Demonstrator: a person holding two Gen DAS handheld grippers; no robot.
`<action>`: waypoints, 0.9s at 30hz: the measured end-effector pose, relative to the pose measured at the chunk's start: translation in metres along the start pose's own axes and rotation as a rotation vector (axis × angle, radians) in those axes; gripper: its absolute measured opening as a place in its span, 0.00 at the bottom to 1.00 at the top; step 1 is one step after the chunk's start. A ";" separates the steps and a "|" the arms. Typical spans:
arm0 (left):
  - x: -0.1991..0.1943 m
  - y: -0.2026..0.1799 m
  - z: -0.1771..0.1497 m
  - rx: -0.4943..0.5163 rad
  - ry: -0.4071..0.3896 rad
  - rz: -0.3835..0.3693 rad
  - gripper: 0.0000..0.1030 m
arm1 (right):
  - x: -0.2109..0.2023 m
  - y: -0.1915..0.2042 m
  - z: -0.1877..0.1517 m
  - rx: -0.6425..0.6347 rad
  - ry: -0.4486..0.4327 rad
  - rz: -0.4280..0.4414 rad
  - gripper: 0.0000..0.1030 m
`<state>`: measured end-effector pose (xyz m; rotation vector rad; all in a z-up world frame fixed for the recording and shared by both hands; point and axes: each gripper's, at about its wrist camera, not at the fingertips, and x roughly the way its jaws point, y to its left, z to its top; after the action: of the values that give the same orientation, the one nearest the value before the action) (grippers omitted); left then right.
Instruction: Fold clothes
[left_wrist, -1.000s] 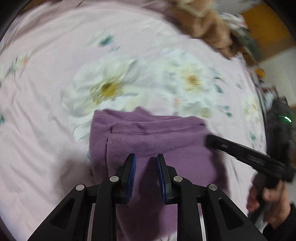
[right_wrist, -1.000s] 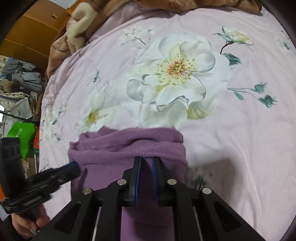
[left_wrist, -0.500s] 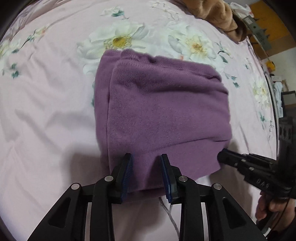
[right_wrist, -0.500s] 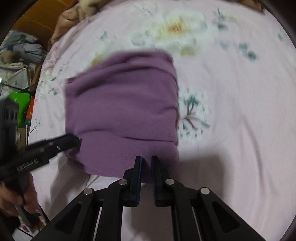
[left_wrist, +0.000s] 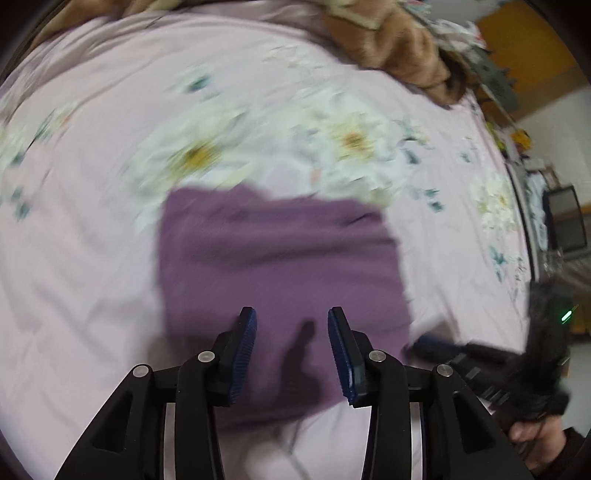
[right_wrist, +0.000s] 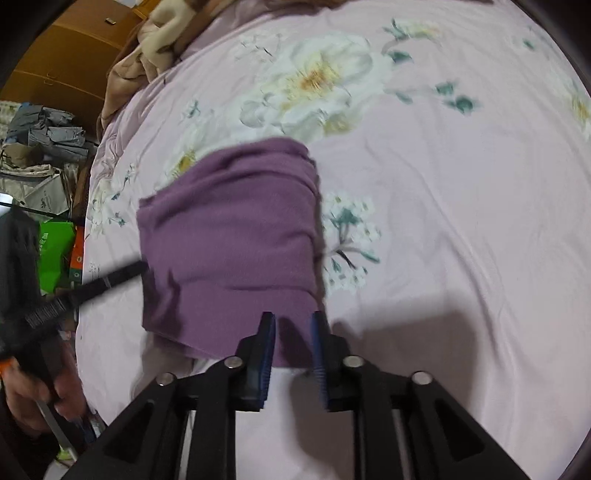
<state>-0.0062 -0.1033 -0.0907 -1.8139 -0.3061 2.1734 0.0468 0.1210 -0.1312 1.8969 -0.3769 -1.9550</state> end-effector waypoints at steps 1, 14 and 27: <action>0.003 -0.010 0.007 0.033 0.003 -0.008 0.42 | 0.004 -0.003 -0.002 0.008 0.016 0.015 0.23; 0.075 -0.091 0.049 0.426 0.139 0.046 0.27 | 0.013 -0.017 -0.005 0.036 0.020 0.101 0.07; 0.099 -0.118 0.069 0.568 0.227 -0.033 0.15 | 0.010 -0.028 -0.008 0.078 0.015 0.172 0.07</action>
<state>-0.0801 0.0438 -0.1284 -1.6718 0.3015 1.7615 0.0524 0.1417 -0.1528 1.8577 -0.5994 -1.8374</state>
